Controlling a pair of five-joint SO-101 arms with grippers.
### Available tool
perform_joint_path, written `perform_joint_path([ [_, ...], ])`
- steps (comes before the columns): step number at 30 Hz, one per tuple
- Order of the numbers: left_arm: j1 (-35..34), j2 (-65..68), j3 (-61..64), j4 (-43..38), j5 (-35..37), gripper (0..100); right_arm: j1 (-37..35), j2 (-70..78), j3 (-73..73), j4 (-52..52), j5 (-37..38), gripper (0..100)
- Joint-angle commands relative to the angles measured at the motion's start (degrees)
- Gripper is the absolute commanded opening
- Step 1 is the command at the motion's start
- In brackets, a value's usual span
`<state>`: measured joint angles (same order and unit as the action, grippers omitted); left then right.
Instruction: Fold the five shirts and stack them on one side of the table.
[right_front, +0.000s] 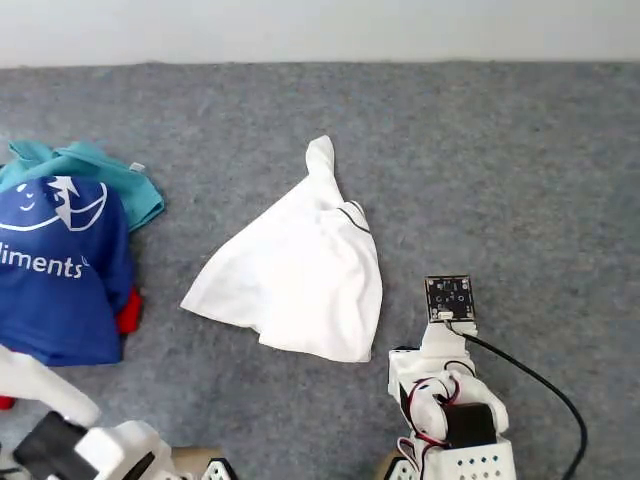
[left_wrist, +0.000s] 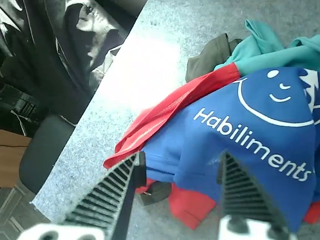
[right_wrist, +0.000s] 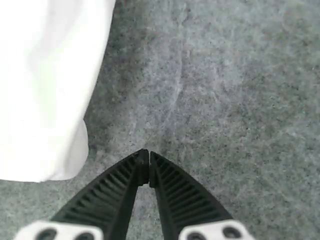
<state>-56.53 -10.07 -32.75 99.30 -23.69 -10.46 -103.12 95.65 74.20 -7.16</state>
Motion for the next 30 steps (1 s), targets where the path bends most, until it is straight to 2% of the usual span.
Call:
perform_joint_path([
  [1,2.4,-5.3,3.3,1.2,1.8,23,0.0,0.0,0.8,0.2,0.4,0.9],
  [13,18.2,-28.7,31.8,1.1,1.8,23,-0.6,0.0,0.8,0.0,0.5,0.9],
  [19,18.9,-30.8,37.8,1.1,2.1,23,-5.1,0.1,0.8,0.0,0.5,0.9],
  [24,18.9,-30.9,40.4,1.1,2.2,22,-12.3,0.0,0.8,0.0,0.6,0.9],
  [27,18.9,-30.9,42.1,1.1,2.2,17,-13.1,-0.1,-0.4,-1.0,0.7,0.9],
  [30,18.8,-31.0,44.0,1.1,2.2,14,-11.1,-0.1,-6.2,-6.9,0.5,0.9],
])
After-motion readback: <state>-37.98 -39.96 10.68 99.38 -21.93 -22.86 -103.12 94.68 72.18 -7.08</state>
